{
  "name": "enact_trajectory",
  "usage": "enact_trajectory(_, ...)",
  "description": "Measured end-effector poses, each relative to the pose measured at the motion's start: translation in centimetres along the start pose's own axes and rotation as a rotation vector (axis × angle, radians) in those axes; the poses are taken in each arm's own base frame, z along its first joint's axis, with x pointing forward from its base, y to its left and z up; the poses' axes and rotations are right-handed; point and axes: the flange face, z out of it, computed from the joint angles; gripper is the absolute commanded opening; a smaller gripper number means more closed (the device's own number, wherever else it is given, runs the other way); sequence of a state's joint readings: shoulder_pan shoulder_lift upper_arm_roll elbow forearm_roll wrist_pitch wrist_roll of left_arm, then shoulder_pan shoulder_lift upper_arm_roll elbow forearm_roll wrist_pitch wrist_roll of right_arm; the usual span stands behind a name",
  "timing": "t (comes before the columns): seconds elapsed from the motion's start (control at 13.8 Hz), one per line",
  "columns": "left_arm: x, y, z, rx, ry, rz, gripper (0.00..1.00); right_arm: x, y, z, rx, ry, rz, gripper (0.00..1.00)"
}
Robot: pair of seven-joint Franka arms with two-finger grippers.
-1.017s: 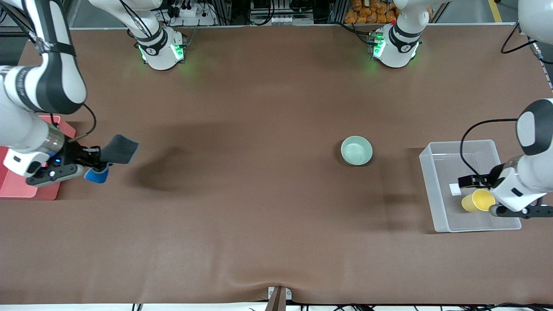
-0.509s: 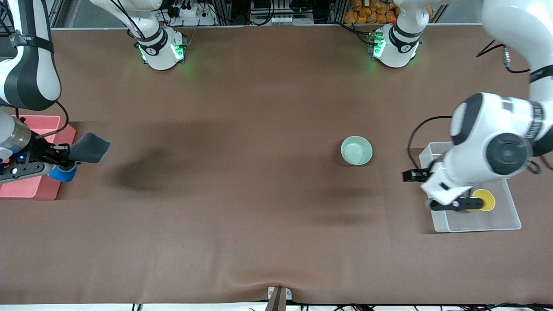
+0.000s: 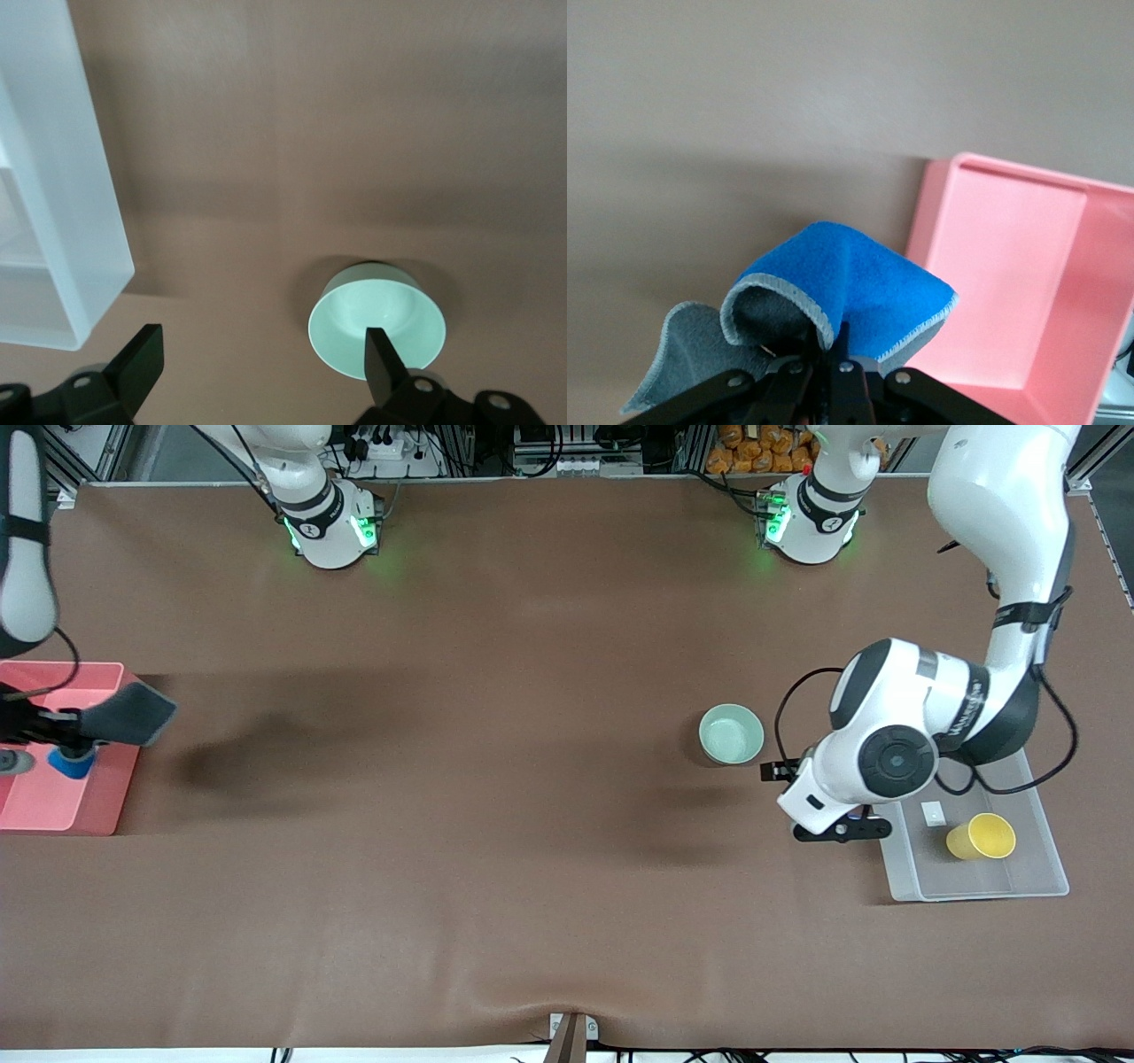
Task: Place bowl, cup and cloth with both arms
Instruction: 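Lower the cloth into the pink bin while the left gripper grasps the bowl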
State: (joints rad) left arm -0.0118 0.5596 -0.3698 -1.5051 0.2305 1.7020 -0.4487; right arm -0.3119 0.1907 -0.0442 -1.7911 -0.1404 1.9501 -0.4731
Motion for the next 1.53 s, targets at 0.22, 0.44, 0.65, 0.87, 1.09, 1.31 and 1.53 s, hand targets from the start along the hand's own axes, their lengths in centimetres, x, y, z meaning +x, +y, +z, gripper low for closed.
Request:
enact_trajectory(0.22, -1.1, 1.3, 3.1, 0.03, -0.055, -0.006, 1.0, -3.5, 6.0, 2.4, 0.017, -0.021, -0.005, 0.0)
enact_trajectory(0.44, -2.5, 3.4, 6.4, 0.048, -0.071, -0.009, 1.0, -5.3, 9.1, 4.3, 0.024, -0.026, -0.001, 0.0)
enact_trajectory(0.65, -4.1, 4.6, 9.6, 0.042, -0.051, 0.004, 0.94, -5.9, 10.5, 5.4, 0.014, -0.023, -0.009, 0.0)
enact_trajectory(0.87, -5.4, 4.5, 12.2, 0.061, -0.077, 0.017, 0.84, -7.5, 13.4, 8.0, 0.003, -0.025, -0.005, 0.0)
enact_trajectory(1.09, -6.1, 4.3, 14.6, 0.076, -0.069, 0.016, 0.56, -8.5, 15.8, 11.3, -0.021, -0.009, 0.001, 0.0)
enact_trajectory(1.31, -6.6, 4.0, 16.1, 0.1, -0.061, 0.026, 0.29, -9.2, 17.4, 14.2, -0.032, 0.004, -0.001, 0.0)
enact_trajectory(1.53, -6.7, 3.4, 17.2, 0.111, -0.045, 0.033, 0.0, -9.5, 18.1, 16.0, -0.038, 0.012, -0.002, 0.0)
